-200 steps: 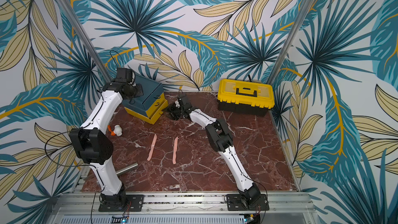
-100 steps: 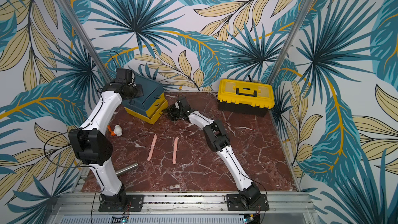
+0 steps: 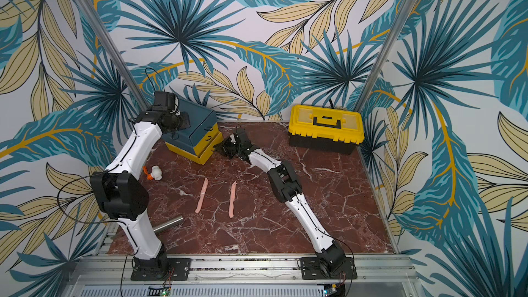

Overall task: Place the fruit knives into the drawer by color
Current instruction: Open the drawer in the storage box.

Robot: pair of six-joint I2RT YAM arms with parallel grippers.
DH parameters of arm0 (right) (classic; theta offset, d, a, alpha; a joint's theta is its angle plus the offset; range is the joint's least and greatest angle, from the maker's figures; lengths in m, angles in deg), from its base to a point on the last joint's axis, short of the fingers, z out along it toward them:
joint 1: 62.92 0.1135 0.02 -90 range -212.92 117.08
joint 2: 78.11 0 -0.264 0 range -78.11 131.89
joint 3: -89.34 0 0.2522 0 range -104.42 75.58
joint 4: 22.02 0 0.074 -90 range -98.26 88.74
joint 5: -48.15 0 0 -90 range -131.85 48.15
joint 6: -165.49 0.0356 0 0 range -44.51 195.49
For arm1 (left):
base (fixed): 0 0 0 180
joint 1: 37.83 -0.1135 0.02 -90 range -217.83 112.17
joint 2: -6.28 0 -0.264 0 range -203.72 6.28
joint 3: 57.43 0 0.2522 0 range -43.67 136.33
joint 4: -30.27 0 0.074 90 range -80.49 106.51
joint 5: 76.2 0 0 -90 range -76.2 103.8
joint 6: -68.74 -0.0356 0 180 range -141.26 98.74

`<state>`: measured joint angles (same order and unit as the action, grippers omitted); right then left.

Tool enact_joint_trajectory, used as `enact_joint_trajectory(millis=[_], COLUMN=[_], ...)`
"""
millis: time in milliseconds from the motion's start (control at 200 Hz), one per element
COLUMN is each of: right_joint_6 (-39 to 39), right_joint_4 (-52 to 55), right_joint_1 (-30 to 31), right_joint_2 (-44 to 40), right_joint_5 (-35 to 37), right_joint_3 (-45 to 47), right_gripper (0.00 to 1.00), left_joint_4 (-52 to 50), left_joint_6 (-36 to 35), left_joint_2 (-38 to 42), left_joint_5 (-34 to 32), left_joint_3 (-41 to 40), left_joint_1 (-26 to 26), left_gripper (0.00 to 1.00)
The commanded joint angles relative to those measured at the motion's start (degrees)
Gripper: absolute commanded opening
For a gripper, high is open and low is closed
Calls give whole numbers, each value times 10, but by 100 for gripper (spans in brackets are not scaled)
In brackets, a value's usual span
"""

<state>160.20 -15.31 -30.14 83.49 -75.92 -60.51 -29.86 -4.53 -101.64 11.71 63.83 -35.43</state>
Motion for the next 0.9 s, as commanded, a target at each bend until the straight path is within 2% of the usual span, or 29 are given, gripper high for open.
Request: enact_joint_trajectory(millis=[0,95,331,631,896], right_joint_6=[16,15,9,-12,-35], right_joint_4=[-25,-25,-37,-134,-168], right_joint_1=[4,4,2,-23,-46], right_joint_2=[23,23,-4,-154,-241], right_joint_5=[2,-1,-5,-9,-16], right_joint_3=[-3,-1,44,299,445], right_gripper=[14,0,0,0,0], left_joint_4=[-131,-131,-130,-128,-121], left_joint_6=[-6,-7,-7,-11,-6], left_joint_2=[-39,-39,-40,-35,-28], left_joint_5=[18,18,18,15,19], left_joint_3=[-46,-47,-49,-56,-69], left_joint_1=[-4,-3,-4,-5,-5], left_gripper=[0,0,0,0,0])
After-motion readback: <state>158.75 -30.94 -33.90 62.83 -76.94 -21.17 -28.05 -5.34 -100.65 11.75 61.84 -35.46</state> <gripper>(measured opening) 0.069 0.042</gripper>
